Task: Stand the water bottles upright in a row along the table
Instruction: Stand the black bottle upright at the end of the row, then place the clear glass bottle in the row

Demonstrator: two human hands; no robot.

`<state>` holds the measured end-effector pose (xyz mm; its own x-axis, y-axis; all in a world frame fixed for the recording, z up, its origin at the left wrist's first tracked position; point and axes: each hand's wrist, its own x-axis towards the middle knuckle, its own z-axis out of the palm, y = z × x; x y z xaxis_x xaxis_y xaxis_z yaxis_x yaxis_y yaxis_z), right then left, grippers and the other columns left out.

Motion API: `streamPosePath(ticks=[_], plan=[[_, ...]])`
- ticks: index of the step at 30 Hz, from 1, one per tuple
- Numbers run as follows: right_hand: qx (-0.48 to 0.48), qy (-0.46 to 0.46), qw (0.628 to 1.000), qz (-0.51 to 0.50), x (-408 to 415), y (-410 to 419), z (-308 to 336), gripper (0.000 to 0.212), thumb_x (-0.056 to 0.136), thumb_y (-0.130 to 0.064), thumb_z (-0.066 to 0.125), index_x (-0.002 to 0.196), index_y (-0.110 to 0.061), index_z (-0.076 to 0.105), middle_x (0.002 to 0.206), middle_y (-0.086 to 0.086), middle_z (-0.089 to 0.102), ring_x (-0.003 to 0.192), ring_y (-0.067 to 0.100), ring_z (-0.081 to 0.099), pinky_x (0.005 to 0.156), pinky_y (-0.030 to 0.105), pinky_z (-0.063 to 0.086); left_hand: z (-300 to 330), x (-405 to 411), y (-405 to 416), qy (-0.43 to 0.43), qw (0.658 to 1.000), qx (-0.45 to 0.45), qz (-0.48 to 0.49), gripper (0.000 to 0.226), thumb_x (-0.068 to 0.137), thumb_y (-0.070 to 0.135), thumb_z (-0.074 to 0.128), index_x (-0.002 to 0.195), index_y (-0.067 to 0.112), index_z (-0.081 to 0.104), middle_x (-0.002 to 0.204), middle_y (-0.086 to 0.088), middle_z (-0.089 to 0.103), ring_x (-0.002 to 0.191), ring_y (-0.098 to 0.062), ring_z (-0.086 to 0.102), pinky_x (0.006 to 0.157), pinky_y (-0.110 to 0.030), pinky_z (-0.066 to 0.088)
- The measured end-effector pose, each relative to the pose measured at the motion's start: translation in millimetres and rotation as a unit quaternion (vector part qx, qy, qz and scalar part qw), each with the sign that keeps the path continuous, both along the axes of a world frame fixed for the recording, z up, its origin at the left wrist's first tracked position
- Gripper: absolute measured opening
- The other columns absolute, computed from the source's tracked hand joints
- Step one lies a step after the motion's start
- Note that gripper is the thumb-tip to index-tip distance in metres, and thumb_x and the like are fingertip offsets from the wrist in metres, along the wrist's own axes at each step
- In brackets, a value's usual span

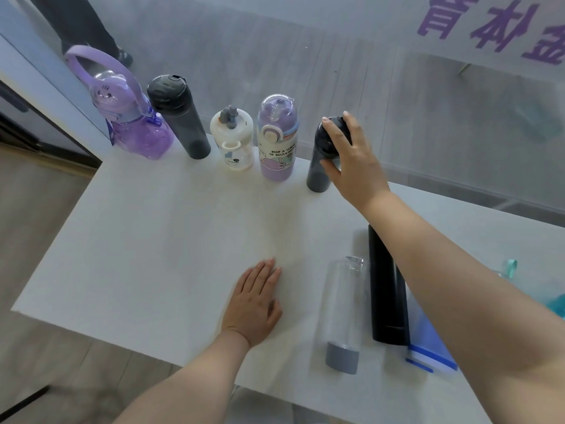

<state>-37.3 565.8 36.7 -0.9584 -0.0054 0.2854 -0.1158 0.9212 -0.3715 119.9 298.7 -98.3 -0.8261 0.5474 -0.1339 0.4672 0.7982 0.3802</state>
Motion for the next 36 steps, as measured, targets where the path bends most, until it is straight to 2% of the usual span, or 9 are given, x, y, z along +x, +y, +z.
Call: streamPosePath(ticks=[3,6,8,11,15,20,23,29,36], plan=[[0.015,-0.02,1.0,-0.005,4.3,2.9,3.9,0.079,0.086,-0.029,0.069,0.152,-0.023,0.026,0.159,0.017,0.016,0.138,0.039,0.032,0.1,0.049,0.044,-0.2,0.5,-0.3,0.0,1.0,-0.002,-0.002,0.065,0.084,0.032,0.045,0.146,0.015,0.037,0.157,-0.004,0.029,0.145,-0.018,0.022,0.119,-0.037,0.013],[-0.006,-0.004,1.0,-0.014,24.5,9.3,12.1,0.086,0.084,-0.034,0.068,0.152,-0.016,0.02,0.159,0.019,0.017,0.141,0.037,0.026,0.114,0.044,0.027,-0.1,0.4,0.7,0.002,1.0,-0.002,-0.004,0.065,0.084,0.032,0.046,0.146,0.015,0.037,0.156,-0.004,0.03,0.145,-0.019,0.024,0.119,-0.038,0.014],[0.013,0.01,1.0,0.015,49.9,11.5,14.5,0.073,0.085,-0.023,0.065,0.148,-0.012,0.03,0.154,0.018,0.027,0.138,0.036,0.031,0.114,0.041,0.026,-0.4,0.0,1.4,0.001,1.0,0.001,-0.002,0.065,0.083,0.031,0.046,0.145,0.014,0.038,0.156,-0.005,0.031,0.144,-0.019,0.025,0.118,-0.038,0.016],[0.067,0.007,0.994,0.083,102.1,11.7,0.3,0.053,0.081,-0.002,0.056,0.133,-0.009,0.053,0.142,0.017,0.047,0.126,0.038,0.044,0.105,0.047,0.038,-0.3,0.1,1.7,0.001,1.0,-0.002,0.0,0.065,0.083,0.031,0.045,0.145,0.014,0.039,0.156,-0.004,0.031,0.144,-0.019,0.026,0.117,-0.039,0.017],[0.127,-0.085,0.97,0.189,176.9,11.7,-30.2,0.054,0.075,0.002,0.036,0.119,-0.014,0.062,0.133,0.013,0.058,0.121,0.036,0.052,0.098,0.048,0.045,-0.2,0.5,2.1,0.003,1.0,-0.007,-0.001,0.064,0.083,0.032,0.044,0.144,0.013,0.04,0.155,-0.005,0.033,0.143,-0.022,0.029,0.117,-0.039,0.018],[0.202,-0.179,0.935,0.231,231.2,11.7,-51.8,0.079,0.053,0.011,0.06,0.125,-0.021,0.054,0.14,0.006,0.053,0.127,0.034,0.051,0.11,0.046,0.036,-0.2,1.0,1.8,0.005,1.0,-0.008,0.004,0.064,0.084,0.031,0.042,0.145,0.014,0.039,0.155,-0.005,0.032,0.143,-0.021,0.027,0.117,-0.04,0.02],[0.22,-0.198,0.93,0.215,241.6,10.7,-60.2,0.082,0.053,0.009,0.065,0.129,-0.022,0.054,0.145,0.006,0.049,0.132,0.034,0.047,0.112,0.045,0.028,0.8,0.9,2.0,0.008,1.0,-0.006,0.002,0.063,0.084,0.03,0.042,0.145,0.013,0.038,0.155,-0.005,0.032,0.143,-0.021,0.027,0.118,-0.038,0.017],[0.2,-0.202,0.938,0.199,236.2,11.2,-69.8,0.079,0.06,0.009,0.066,0.131,-0.023,0.052,0.146,0.004,0.047,0.134,0.032,0.043,0.113,0.047,0.03,1.4,0.7,2.7,0.008,1.0,-0.009,0.003,0.063,0.083,0.029,0.042,0.143,0.012,0.041,0.154,-0.006,0.034,0.142,-0.023,0.03,0.117,-0.04,0.02],[0.072,-0.182,0.971,0.141,228.0,10.1,-61.8,0.068,0.074,-0.011,0.073,0.135,-0.025,0.047,0.145,0.001,0.047,0.132,0.03,0.04,0.107,0.042,0.041,2.1,0.7,3.1,0.01,1.0,-0.01,0.003,0.063,0.083,0.029,0.041,0.144,0.012,0.04,0.154,-0.007,0.034,0.142,-0.023,0.03,0.116,-0.04,0.021]])
